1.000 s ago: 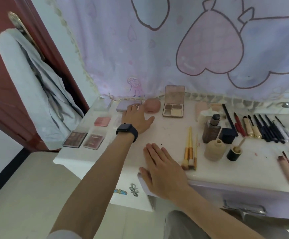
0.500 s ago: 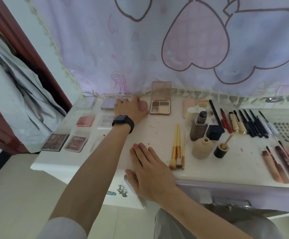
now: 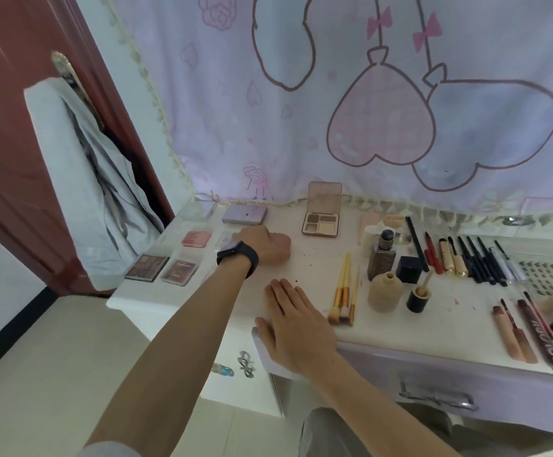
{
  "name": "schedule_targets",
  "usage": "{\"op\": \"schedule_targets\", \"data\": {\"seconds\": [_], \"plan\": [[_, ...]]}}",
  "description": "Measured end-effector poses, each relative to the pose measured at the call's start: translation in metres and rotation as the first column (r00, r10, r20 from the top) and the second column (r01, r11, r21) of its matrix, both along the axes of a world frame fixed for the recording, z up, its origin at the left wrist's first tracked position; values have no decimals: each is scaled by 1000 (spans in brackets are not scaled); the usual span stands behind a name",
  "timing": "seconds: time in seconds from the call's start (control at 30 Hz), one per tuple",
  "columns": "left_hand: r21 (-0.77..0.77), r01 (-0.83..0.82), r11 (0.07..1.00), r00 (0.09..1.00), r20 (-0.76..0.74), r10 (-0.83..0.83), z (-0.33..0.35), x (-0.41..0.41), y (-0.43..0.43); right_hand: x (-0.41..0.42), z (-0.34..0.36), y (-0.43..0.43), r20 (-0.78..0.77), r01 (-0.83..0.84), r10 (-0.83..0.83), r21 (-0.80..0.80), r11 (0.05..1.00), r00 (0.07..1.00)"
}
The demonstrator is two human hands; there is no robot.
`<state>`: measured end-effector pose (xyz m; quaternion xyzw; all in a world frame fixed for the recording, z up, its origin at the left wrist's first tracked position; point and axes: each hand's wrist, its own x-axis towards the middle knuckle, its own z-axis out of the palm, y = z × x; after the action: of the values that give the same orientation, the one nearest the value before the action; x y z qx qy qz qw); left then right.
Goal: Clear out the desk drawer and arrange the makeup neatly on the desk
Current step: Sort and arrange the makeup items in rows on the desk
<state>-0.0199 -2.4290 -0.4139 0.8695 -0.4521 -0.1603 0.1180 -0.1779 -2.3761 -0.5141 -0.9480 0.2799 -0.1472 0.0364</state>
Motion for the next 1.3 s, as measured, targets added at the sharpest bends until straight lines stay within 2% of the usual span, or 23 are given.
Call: {"op": "schedule_targets", "data": {"seconds": [0.1, 0.2, 0.27, 0.37, 0.43, 0.5, 0.53, 0.6, 0.67, 0.77, 0.9, 0.97, 1.07, 1.17, 1.23, 1.3], "plan": [[-178, -67, 982, 976, -218, 27, 7, 9, 23, -1, 0, 1, 36, 10, -9, -28, 1000, 999], [-389, -199, 900, 923, -382, 39, 16, 12, 50, -2, 2, 3, 98, 10, -4, -64, 998, 995], [-493, -250, 833, 904, -427, 19, 21, 9, 72, -5, 6, 4, 163, -34, 51, -108, 994, 985], [-568, -281, 774, 880, -475, -29, 27, 0, 103, -14, 15, 5, 275, -157, 191, -141, 978, 942], [-595, -268, 758, 875, -480, -67, 29, -11, 121, -23, 23, 9, 405, -171, 185, -70, 983, 895], [-605, -232, 762, 884, -458, -94, 29, -23, 135, -37, 33, 17, 590, -123, 10, 151, 981, 807], [-605, -207, 769, 887, -448, -113, 29, -31, 141, -47, 40, 21, 651, -114, -131, 320, 941, 748], [-603, -126, 788, 892, -416, -176, 28, -48, 149, -68, 54, 26, 656, -221, -386, 648, 729, 649], [-604, -6, 797, 898, -354, -262, 27, -69, 154, -91, 65, 24, 614, -336, -509, 775, 535, 604], [-595, 179, 783, 885, -251, -393, 23, -102, 154, -123, 77, 23, 549, -398, -578, 836, 378, 604], [-605, 314, 731, 866, -132, -481, 20, -130, 149, -149, 80, 22, 466, -459, -714, 860, 224, 524], [-634, 302, 712, 863, -136, -487, 19, -139, 144, -158, 80, 20, 407, -552, -774, 829, 89, 486], [-669, 150, 728, 849, -290, -442, 18, -147, 135, -165, 87, 19, 330, -651, -809, 754, -84, 487], [-630, 59, 775, 799, -435, -415, 16, -157, 126, -171, 91, 18, 322, -662, -787, 735, -143, 527], [-634, 53, 772, 791, -445, -420, 14, -165, 124, -176, 90, 15, 330, -634, -769, 763, -124, 548], [-637, 101, 765, 802, -403, -441, 16, -169, 125, -181, 90, 10, 351, -571, -737, 819, -57, 578]]}}
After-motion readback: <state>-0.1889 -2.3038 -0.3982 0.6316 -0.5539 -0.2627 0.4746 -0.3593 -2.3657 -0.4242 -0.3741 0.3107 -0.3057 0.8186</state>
